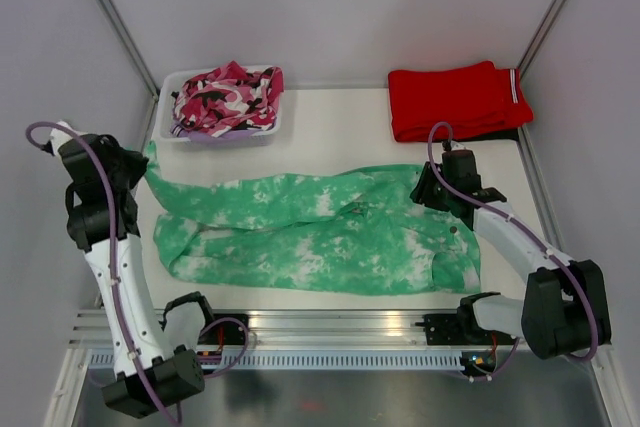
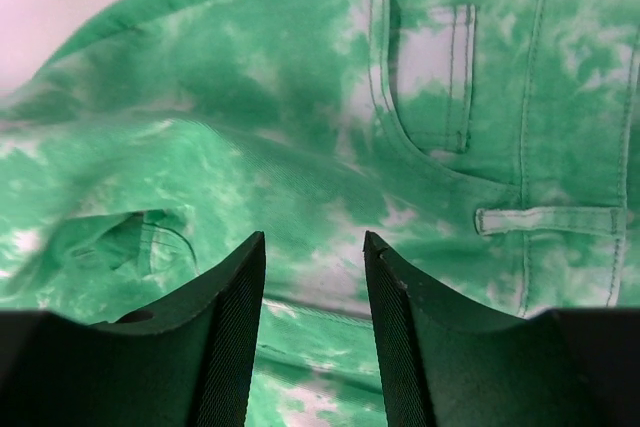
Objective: Fold and stack the trousers
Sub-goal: Flatten the trousers out
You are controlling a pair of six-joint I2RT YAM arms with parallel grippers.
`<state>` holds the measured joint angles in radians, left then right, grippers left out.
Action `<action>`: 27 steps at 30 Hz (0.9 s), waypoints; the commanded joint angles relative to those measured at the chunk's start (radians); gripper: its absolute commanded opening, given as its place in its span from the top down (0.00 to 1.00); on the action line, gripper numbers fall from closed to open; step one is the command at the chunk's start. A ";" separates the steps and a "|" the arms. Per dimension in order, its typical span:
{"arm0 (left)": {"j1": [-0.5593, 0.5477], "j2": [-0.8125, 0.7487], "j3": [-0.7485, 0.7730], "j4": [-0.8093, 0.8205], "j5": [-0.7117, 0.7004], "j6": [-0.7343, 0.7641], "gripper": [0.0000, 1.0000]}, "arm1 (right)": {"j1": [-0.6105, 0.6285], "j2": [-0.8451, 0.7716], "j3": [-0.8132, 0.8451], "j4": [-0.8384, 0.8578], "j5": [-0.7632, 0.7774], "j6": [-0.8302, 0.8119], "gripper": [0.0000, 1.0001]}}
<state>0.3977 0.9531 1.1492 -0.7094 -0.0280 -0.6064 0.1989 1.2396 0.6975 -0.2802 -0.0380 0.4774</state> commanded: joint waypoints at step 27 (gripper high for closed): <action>0.035 -0.017 -0.339 -0.107 0.121 -0.081 0.00 | -0.021 -0.057 -0.134 0.016 0.069 0.161 0.33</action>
<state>0.4313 1.0863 0.9028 -0.7692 0.0105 -0.6022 0.1925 1.1946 0.6178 -0.2394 0.0032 0.5819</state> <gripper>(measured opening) 0.993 0.669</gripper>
